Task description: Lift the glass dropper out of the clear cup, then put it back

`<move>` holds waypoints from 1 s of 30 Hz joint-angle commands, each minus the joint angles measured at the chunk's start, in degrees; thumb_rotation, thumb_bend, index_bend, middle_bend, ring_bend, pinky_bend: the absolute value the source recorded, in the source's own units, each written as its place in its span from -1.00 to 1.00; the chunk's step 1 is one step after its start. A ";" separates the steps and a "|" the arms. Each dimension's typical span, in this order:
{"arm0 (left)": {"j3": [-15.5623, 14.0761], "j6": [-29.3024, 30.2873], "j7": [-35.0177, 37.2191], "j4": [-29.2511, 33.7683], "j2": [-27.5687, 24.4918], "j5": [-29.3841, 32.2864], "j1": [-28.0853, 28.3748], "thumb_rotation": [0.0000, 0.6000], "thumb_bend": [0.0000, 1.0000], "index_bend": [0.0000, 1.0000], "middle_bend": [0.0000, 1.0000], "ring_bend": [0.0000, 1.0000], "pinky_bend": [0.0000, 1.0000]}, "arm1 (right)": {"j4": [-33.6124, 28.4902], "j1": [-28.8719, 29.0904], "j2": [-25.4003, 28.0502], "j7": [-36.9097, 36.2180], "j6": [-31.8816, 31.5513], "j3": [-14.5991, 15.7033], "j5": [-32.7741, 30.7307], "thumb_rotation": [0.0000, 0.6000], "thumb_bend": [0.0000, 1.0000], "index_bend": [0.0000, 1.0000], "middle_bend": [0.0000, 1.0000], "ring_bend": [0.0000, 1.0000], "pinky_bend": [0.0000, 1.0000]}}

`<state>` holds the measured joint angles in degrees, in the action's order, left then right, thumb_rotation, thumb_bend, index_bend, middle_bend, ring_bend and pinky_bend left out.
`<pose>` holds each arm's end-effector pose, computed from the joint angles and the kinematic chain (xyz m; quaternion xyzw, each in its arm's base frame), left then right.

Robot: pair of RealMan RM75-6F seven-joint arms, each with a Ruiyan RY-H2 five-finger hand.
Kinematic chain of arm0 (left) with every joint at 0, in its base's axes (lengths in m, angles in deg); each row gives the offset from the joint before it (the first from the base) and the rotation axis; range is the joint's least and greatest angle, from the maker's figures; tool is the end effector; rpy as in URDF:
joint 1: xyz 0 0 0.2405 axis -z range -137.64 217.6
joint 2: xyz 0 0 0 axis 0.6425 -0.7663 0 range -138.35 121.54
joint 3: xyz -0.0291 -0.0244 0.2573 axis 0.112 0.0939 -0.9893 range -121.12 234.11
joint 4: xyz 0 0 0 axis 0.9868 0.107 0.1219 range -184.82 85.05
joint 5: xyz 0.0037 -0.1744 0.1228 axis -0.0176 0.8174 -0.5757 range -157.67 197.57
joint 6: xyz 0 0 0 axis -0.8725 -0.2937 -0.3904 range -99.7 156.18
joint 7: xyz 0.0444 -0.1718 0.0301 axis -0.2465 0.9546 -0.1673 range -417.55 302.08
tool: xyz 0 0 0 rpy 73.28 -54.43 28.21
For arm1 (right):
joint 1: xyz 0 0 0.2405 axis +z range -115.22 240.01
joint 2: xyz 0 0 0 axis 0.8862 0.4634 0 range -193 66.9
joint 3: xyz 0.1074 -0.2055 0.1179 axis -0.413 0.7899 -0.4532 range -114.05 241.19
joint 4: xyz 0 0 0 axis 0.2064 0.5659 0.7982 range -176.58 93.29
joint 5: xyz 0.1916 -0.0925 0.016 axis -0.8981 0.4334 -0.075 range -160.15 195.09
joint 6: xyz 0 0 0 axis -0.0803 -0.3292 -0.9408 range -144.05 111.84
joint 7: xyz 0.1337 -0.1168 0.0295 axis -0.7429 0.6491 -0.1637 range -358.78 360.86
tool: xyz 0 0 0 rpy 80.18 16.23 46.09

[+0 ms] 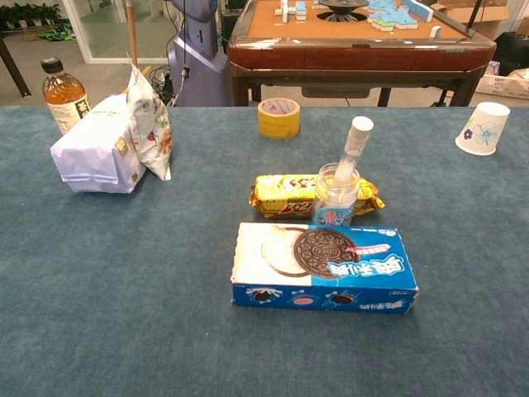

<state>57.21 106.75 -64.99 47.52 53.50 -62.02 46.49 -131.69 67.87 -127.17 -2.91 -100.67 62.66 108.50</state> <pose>-0.3172 0.2151 0.1405 -0.6265 -0.4137 -0.3177 0.5791 -0.3114 -0.2135 0.1478 0.6242 -0.3870 0.4011 0.5475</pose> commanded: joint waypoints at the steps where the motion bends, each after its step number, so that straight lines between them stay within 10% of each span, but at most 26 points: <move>1: -0.07 -0.37 0.28 -0.08 -0.01 0.12 0.12 1.00 -0.73 -0.57 -0.68 -0.75 -0.42 | 0.00 0.00 -0.05 0.11 0.10 0.05 -0.06 1.00 -0.85 -0.06 -0.12 -0.42 -0.67; 30: -0.06 -0.38 2.76 0.11 -1.23 0.72 -0.01 1.00 -0.73 -0.57 -0.67 -0.73 -0.38 | -3.04 6.37 -2.56 2.98 7.41 -2.45 -0.55 1.00 -0.85 -0.02 -0.18 -0.48 -0.46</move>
<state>57.15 106.36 -62.23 47.63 52.27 -61.30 46.48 -133.65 73.21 -129.73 -0.89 -94.45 60.68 108.41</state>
